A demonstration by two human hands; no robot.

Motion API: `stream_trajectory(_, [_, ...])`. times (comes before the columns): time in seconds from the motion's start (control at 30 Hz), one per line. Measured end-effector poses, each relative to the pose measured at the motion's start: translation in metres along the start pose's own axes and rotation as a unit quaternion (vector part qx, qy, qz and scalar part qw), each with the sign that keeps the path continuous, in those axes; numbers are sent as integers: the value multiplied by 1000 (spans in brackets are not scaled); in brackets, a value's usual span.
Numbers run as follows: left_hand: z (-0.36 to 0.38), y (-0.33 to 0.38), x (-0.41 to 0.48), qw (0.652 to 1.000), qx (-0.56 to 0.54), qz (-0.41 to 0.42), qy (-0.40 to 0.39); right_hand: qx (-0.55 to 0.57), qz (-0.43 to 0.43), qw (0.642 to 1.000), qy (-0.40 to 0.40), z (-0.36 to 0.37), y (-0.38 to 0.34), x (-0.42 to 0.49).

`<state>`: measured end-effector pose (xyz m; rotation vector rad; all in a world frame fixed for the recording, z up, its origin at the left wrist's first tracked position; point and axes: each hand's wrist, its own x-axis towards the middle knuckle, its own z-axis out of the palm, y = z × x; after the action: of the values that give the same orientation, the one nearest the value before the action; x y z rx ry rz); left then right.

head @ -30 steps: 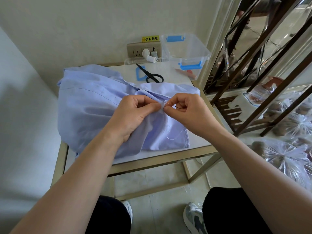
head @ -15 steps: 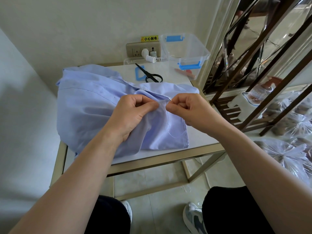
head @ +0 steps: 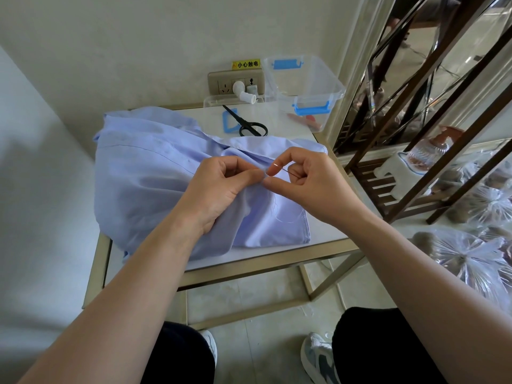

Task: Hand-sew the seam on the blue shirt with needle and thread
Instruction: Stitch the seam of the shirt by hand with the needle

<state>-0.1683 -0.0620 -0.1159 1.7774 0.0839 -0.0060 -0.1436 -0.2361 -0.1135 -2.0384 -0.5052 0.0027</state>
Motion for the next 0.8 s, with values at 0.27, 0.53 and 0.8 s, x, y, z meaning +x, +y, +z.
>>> stream_trajectory(0.27, [-1,-1,1,1000,-4,-15,10,13,7,996,-88,-6,-7,-1])
stream_trajectory(0.53, [-1,-3,3,999,9,-11,43,-48,51,918,-389,-22,-8,-4])
stream_trajectory(0.8, [0,-1,2,999,-12,-16,28,19,17,997,-71,-9,-8,-1])
